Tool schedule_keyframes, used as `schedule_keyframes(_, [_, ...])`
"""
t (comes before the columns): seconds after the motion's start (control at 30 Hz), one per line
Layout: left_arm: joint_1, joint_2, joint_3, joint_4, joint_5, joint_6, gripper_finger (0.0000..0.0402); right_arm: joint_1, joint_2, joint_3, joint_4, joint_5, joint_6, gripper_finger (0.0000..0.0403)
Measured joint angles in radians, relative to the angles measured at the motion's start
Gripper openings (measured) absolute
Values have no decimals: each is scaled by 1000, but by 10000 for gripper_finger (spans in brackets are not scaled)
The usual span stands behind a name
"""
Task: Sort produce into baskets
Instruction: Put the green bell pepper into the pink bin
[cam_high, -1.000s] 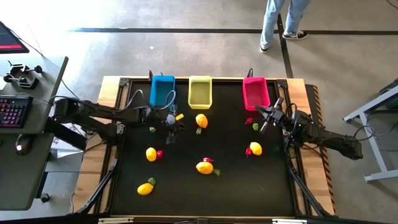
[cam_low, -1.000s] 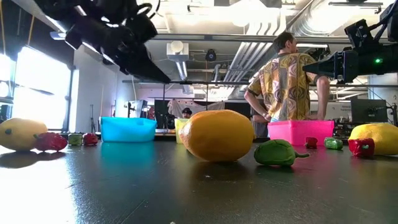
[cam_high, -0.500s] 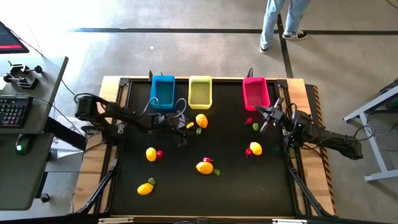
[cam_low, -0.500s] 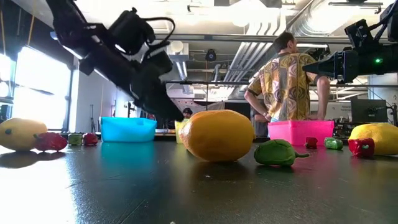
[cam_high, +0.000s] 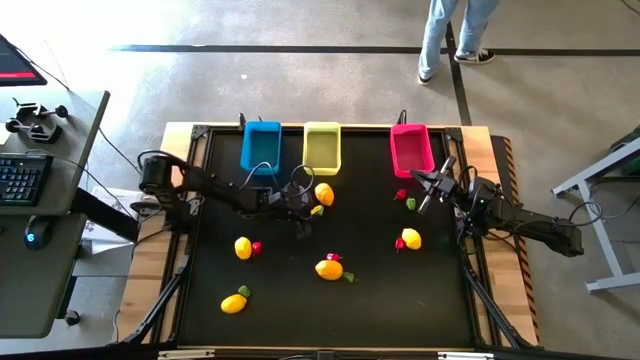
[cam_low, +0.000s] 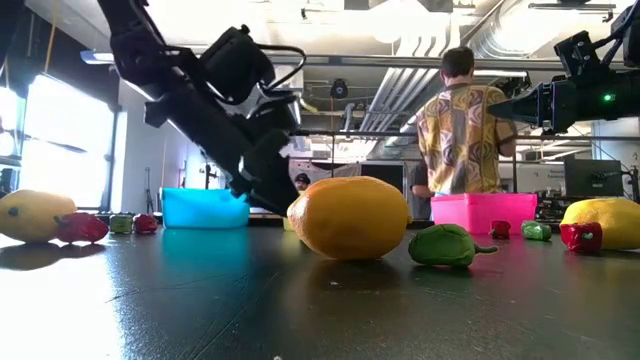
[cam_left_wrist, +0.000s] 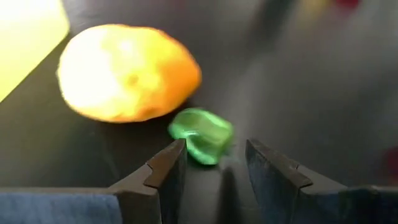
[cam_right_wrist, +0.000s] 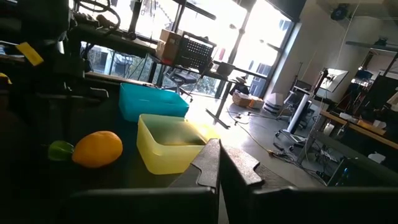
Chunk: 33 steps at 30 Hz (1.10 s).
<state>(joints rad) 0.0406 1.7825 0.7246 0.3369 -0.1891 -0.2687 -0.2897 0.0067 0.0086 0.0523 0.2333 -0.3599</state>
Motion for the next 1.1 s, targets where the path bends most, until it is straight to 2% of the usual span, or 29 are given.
schedule_keyframes(0.23, [21,5,0,-16,-11,-8,154,0,0,0,0,0,0,0])
schedule_keyframes(0.33, [33,3,0,-10,25,12,148,0,0,0,0,0,0,0])
schedule_keyframes(0.53, [61,3,0,-29,134,44,108,0,0,0,0,0,0,0])
schedule_keyframes(0.7, [61,5,-1,-55,140,97,59,0,0,0,0,0,0,0])
schedule_keyframes(0.87, [73,5,0,-6,129,183,9,0,0,0,0,0,0,0])
schedule_keyframes(1.1, [76,5,0,-39,155,203,1,0,0,0,0,0,0,0])
